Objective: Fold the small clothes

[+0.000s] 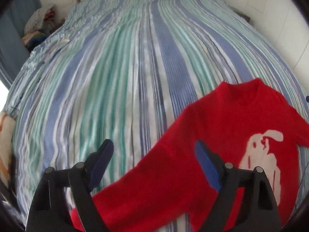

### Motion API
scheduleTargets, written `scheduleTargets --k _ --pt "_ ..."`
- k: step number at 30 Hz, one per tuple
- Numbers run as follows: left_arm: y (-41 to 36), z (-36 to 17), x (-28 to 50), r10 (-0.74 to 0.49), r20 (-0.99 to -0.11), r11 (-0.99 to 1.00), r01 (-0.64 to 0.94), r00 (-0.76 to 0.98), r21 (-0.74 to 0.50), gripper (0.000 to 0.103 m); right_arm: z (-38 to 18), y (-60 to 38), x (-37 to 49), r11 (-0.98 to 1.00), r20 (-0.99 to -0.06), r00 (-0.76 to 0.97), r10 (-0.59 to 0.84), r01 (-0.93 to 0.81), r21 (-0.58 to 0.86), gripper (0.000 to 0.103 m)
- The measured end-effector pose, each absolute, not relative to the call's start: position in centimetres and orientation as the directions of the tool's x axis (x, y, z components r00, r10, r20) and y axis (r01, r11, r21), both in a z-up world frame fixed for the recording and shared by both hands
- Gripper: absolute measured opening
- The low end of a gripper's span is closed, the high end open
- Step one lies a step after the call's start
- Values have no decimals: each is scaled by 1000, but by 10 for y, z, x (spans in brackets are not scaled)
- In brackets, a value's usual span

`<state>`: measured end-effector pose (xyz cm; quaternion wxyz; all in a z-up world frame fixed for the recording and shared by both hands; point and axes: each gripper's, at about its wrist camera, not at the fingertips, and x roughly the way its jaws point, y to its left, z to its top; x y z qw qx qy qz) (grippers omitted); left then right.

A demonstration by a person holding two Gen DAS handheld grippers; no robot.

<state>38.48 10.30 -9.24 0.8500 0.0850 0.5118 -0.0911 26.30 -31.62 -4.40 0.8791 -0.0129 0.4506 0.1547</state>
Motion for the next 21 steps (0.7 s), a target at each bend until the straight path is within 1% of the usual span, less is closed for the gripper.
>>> scheduleTargets --k 4,7,8,9,10,11,12,13,14,15,17,19,21 --pt "78 -122 424 -67 -916 948 312 397 66 85 -86 -299 359 947 -855 447 262 -290 138 85" --pt "69 -140 435 -70 -934 934 351 349 61 87 -113 -290 399 938 -884 383 270 -311 152 85" --pt "66 -146 436 -57 -941 930 361 334 72 86 -120 -287 409 936 -890 373 264 -323 143 85" --pt "63 -149 436 -53 -944 925 371 326 76 83 -128 -284 417 932 -895 357 266 -334 144 85" --pt "60 -148 433 -84 -943 918 394 322 53 54 -138 -282 423 928 -905 326 273 -337 158 82" --pt "55 -145 430 -127 -944 904 427 306 17 2 -148 -282 427 925 -916 286 282 -336 180 55" --pt "48 -141 424 -126 -940 893 449 318 32 3 -156 -278 428 919 -925 257 280 -349 181 38" --pt "38 -134 417 -89 -918 877 467 387 112 1 -157 -274 424 917 -929 272 252 -373 140 12" --pt "28 -127 411 -63 -896 858 482 440 177 1 -154 -271 418 909 -925 289 248 -399 119 8" --pt "22 -120 408 -49 -872 852 476 487 217 1 -149 -269 412 906 -921 315 231 -413 86 8" --pt "21 -102 411 -57 -826 872 431 560 232 1 -132 -266 399 907 -902 402 156 -420 -30 7" --pt "23 -89 418 -56 -784 892 383 618 239 1 -112 -268 391 914 -866 492 93 -387 -121 6" --pt "20 -96 428 -19 -764 904 337 644 262 1 -96 -270 389 917 -821 569 43 -348 -193 6"
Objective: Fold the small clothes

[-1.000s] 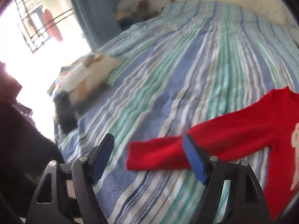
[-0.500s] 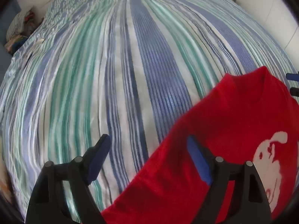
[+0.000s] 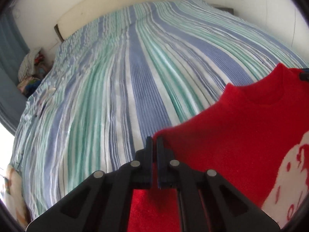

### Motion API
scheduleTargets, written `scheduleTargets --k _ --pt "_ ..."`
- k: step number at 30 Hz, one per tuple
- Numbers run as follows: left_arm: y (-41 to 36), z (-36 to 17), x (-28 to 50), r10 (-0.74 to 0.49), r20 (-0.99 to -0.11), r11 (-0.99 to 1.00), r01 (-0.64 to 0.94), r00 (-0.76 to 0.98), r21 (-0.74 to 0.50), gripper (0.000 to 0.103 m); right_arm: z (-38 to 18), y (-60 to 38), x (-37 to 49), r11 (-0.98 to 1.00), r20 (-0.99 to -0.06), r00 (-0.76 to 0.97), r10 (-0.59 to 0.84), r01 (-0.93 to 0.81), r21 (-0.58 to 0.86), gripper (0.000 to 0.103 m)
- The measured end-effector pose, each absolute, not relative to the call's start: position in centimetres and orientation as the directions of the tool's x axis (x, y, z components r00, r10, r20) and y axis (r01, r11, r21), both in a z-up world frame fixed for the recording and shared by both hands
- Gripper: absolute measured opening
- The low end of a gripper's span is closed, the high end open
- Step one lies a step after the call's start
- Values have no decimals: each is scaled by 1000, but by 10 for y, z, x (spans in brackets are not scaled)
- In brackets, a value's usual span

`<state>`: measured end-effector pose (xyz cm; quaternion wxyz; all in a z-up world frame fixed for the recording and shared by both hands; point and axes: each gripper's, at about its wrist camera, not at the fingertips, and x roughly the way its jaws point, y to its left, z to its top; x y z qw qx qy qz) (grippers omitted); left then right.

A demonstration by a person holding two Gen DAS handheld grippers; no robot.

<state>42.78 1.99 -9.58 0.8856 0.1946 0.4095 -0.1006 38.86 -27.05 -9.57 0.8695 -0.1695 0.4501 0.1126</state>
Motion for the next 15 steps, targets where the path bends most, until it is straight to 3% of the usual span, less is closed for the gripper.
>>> scheduleTargets --k 4,6,7,8,9,10,11,15 --pt "13 -147 448 104 -801 895 295 590 334 3 -115 -282 412 942 -827 562 -27 -262 -209 6" --pt "13 -154 446 149 -795 890 270 588 367 10 -143 -283 422 948 -858 511 -47 -249 -200 7" --pt "16 -148 444 146 -798 899 257 585 354 22 -153 -285 425 953 -878 477 -46 -243 -182 11" --pt "23 -138 439 138 -798 913 237 586 332 44 -156 -288 425 959 -882 469 -44 -227 -169 20" --pt "33 -124 431 129 -787 926 210 604 313 53 -152 -291 421 965 -875 482 -46 -206 -164 26" --pt "45 -108 421 108 -771 940 188 627 284 63 -143 -295 416 971 -869 494 -26 -195 -140 45" --pt "58 -93 409 74 -764 954 177 641 241 68 -132 -300 409 974 -860 510 -2 -192 -116 56" --pt "111 -56 330 -74 -812 980 191 579 48 72 -81 -317 350 964 -836 548 34 -240 -119 57"
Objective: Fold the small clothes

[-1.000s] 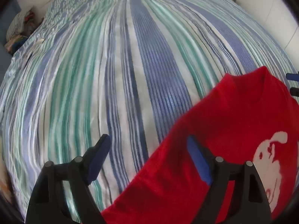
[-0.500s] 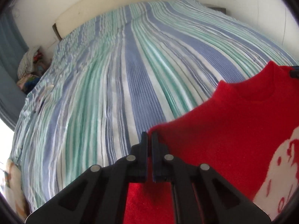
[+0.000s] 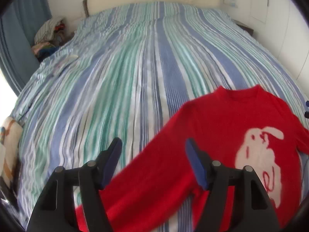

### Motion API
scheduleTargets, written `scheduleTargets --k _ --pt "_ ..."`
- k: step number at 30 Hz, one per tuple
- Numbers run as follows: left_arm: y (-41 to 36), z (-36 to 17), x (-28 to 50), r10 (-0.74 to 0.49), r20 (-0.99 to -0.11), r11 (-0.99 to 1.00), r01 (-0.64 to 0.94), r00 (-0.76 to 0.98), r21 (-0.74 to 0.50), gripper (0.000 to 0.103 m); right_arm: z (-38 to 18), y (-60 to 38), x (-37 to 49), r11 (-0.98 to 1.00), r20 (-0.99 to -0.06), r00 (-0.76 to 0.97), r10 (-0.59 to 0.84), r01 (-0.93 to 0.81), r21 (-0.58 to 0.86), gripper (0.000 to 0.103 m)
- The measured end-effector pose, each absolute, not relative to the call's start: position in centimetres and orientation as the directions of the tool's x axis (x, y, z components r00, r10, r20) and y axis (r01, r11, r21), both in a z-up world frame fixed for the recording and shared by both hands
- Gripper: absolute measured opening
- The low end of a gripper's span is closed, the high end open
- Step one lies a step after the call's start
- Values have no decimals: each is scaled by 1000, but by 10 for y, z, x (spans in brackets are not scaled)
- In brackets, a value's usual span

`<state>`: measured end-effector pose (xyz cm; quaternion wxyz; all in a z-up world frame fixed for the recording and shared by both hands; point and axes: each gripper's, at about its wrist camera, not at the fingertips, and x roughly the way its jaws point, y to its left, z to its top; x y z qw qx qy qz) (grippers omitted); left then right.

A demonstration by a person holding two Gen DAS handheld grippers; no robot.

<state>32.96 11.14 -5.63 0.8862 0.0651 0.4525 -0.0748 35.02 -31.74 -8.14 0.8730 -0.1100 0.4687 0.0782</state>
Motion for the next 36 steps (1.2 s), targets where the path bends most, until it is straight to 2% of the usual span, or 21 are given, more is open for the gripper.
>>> scheduleTargets --k 4,6,9,12,14,15,16,17,18,19,20,24,28,33,34,35,36 --pt "131 -68 227 -141 -891 972 230 431 -43 74 -50 -332 250 940 -862 499 84 -326 -97 58" --pt "125 -82 176 -163 -916 968 240 368 -75 74 -46 -330 189 930 -886 440 144 -367 -31 58" --pt "106 -110 116 -209 -937 961 236 280 -143 74 -62 -322 102 929 -899 325 292 -322 186 61" --pt "85 -131 89 -222 -942 961 222 253 -167 74 -103 -307 35 876 -838 256 481 -183 446 61" --pt "76 -137 83 -200 -940 969 197 276 -149 70 -135 -293 10 859 -818 269 509 -103 501 61" --pt "73 -140 81 -196 -938 971 190 287 -145 63 -149 -287 3 842 -799 286 529 -65 535 61" --pt "71 -143 81 -193 -938 972 186 288 -143 29 -161 -282 2 824 -777 313 546 -36 565 61" --pt "70 -148 81 -190 -943 973 179 275 -144 5 -169 -277 2 817 -763 348 545 -14 577 56" --pt "73 -150 81 -193 -944 975 161 268 -153 3 -174 -273 3 808 -748 379 545 1 590 48" --pt "77 -148 78 -200 -941 976 142 274 -167 2 -178 -270 4 798 -734 395 552 6 603 13" --pt "81 -145 74 -202 -938 976 136 281 -169 2 -179 -268 4 819 -755 402 518 22 573 4" --pt "80 -153 65 -159 -945 982 140 284 -123 2 -169 -279 -15 872 -814 410 411 84 483 4" --pt "67 -165 70 -96 -948 988 144 304 -54 2 -188 -280 -15 888 -836 394 383 93 451 3" --pt "71 -152 66 -107 -932 992 103 345 -76 8 -180 -278 -13 921 -846 417 333 50 387 3" --pt "72 -145 63 -121 -927 991 99 356 -91 21 -178 -278 -15 920 -840 426 335 44 389 7" --pt "74 -136 60 -133 -916 990 93 380 -105 42 -175 -279 -17 916 -833 433 345 37 399 16" --pt "75 -124 54 -137 -898 990 85 419 -111 53 -171 -280 -20 916 -829 438 346 35 400 21"
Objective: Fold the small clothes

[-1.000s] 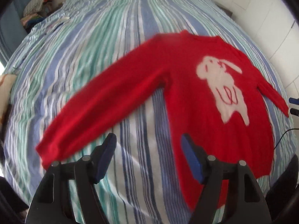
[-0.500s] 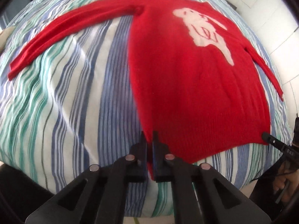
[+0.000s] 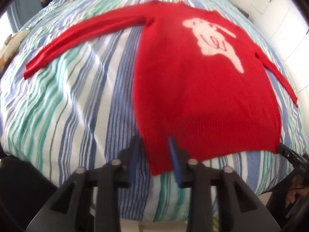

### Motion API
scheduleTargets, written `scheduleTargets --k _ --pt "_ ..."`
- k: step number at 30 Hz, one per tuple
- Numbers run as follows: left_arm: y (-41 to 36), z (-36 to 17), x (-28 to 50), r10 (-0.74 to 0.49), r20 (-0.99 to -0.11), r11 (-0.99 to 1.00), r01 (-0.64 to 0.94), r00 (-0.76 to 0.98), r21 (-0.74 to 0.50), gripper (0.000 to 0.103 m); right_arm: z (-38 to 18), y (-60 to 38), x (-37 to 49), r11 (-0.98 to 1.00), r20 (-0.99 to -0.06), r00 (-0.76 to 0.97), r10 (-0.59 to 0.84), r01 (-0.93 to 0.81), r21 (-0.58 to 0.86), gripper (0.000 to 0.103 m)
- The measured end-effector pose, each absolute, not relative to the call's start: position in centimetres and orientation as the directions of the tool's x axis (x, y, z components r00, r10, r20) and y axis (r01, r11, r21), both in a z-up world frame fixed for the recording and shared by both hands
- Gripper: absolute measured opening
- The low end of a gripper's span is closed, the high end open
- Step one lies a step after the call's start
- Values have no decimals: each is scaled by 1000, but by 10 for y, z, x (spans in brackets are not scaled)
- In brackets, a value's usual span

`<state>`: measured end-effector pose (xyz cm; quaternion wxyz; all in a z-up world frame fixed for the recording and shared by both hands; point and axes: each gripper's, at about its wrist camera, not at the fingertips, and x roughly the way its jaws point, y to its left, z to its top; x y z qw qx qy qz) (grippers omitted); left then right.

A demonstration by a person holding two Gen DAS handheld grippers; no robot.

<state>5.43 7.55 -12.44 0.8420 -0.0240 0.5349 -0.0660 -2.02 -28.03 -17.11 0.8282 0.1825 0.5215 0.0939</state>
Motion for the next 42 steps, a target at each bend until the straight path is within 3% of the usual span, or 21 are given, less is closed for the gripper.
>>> scheduleTargets --k 1,2,6,10,12,15,18,26,42 --pt "76 -113 49 -132 -875 991 80 465 -107 70 -166 -282 -25 918 -824 455 338 30 394 33" --pt "76 -102 45 -125 -850 992 79 511 -98 78 -158 -284 -31 925 -814 486 318 29 379 43" --pt "73 -80 55 -127 -775 992 99 619 -83 87 -127 -293 -47 960 -760 627 173 64 271 58" --pt "78 -82 108 -121 -726 992 104 677 -68 88 -117 -294 -37 985 -723 690 36 99 144 58" --pt "84 -91 139 -125 -727 992 100 676 -78 88 -117 -298 -33 982 -712 701 22 118 147 58" --pt "94 -117 182 -100 -766 995 78 636 -65 91 -119 -298 -33 984 -716 699 9 123 132 58" --pt "106 -164 206 -63 -853 998 45 519 -47 100 -122 -300 -34 984 -724 690 1 129 124 58" --pt "108 -179 185 -30 -799 999 35 601 -11 103 -123 -307 -37 980 -721 693 -8 149 133 58" --pt "109 -182 190 -42 -802 999 36 596 -26 103 -122 -303 -38 979 -708 706 8 137 148 58"
